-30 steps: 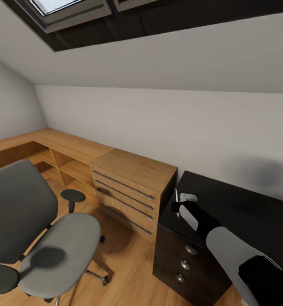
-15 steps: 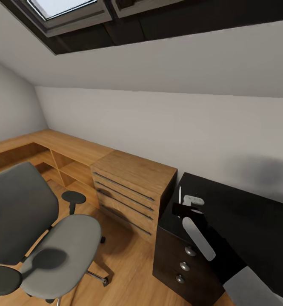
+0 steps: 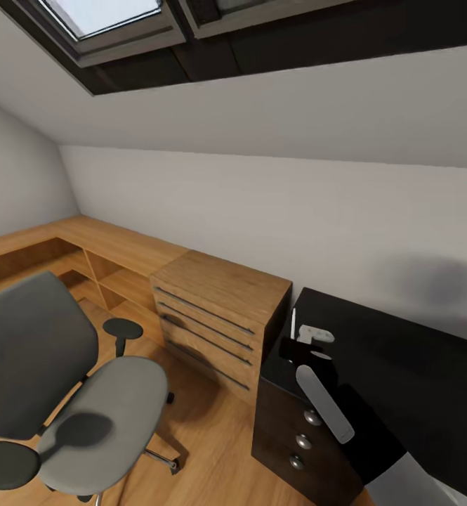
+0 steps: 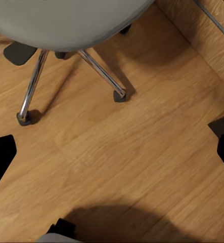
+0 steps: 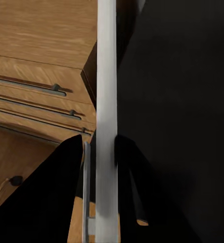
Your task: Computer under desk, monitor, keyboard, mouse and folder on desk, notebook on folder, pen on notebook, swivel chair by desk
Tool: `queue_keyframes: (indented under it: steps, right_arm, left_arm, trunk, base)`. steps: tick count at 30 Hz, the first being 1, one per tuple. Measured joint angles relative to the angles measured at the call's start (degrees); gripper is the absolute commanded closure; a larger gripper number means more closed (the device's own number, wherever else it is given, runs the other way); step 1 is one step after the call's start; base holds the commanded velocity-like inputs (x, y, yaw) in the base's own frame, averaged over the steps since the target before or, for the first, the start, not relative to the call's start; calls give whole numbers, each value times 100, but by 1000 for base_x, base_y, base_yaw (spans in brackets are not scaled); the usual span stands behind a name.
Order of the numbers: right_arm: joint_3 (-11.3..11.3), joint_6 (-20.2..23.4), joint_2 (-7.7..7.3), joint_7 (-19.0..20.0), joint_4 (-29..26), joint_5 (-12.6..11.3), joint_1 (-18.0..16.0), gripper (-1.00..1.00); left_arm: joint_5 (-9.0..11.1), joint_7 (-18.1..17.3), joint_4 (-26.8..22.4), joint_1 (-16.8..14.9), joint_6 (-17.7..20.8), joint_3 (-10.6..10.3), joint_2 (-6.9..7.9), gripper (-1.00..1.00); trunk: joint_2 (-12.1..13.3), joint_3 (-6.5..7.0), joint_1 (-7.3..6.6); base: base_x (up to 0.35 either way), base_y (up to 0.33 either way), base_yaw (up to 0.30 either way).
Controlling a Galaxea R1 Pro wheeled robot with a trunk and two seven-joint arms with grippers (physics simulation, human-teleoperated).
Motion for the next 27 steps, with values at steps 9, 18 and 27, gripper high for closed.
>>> queue_keyframes:
  steps: [9, 18, 27]
  right_arm:
    - [-16, -34, 3, -3, 28, -6, 2, 100]
    - [-13, -70, 5, -33, 27, -10, 0, 100]
    - [-26, -80, -10, -33, 26, -3, 2, 100]
  left_arm:
    - [2, -8, 37, -2, 50, -4, 13, -100]
    - [-3, -2, 291, 0, 93, 0, 15, -100]
    - [-3, -32, 605, -23, 755, 8, 3, -100]
  trunk:
    - [361, 162, -198]
    - [723, 324, -396]
    - [1084, 486, -594]
  base:
    - [0, 0, -148]
    - [0, 0, -79]
    - [0, 0, -74]
